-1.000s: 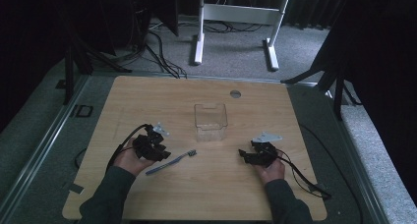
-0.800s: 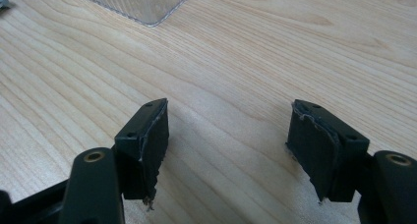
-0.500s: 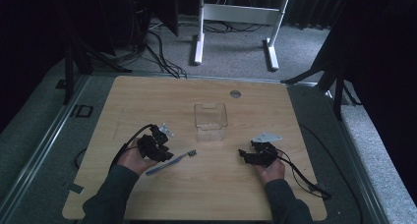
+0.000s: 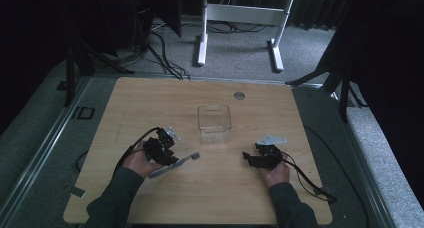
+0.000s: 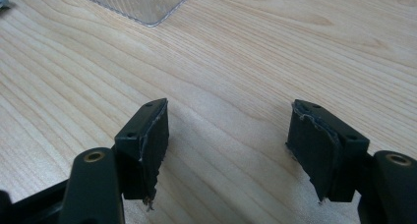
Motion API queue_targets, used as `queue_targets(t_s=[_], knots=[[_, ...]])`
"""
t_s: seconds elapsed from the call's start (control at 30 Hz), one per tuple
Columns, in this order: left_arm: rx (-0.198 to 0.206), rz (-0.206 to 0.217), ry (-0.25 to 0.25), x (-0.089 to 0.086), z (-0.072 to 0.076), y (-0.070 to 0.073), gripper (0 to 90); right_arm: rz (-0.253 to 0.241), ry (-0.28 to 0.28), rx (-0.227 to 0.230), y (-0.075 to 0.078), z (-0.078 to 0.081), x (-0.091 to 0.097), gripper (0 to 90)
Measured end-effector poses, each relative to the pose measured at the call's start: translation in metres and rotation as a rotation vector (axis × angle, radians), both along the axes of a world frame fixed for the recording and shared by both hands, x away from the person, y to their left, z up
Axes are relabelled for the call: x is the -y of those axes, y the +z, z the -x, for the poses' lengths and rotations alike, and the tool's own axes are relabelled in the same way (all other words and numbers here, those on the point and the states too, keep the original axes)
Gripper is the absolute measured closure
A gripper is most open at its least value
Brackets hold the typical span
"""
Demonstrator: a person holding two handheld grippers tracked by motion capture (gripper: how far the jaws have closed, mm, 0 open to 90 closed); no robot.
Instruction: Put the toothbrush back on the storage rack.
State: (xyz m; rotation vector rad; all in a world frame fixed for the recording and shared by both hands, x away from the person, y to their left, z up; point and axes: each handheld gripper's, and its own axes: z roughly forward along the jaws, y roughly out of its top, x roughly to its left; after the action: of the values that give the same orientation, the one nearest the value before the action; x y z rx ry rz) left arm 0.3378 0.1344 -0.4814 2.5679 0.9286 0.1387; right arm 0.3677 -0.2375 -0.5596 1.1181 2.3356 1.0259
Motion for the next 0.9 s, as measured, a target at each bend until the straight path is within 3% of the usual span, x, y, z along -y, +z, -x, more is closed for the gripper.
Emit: queue_targets(t_s=[0.9], knots=[[-0.038, -0.029, -0.035, 0.011, -0.004, -0.008, 69.2, 0.0, 0.0, 0.0, 0.0, 0.0, 0.0, 31.3]])
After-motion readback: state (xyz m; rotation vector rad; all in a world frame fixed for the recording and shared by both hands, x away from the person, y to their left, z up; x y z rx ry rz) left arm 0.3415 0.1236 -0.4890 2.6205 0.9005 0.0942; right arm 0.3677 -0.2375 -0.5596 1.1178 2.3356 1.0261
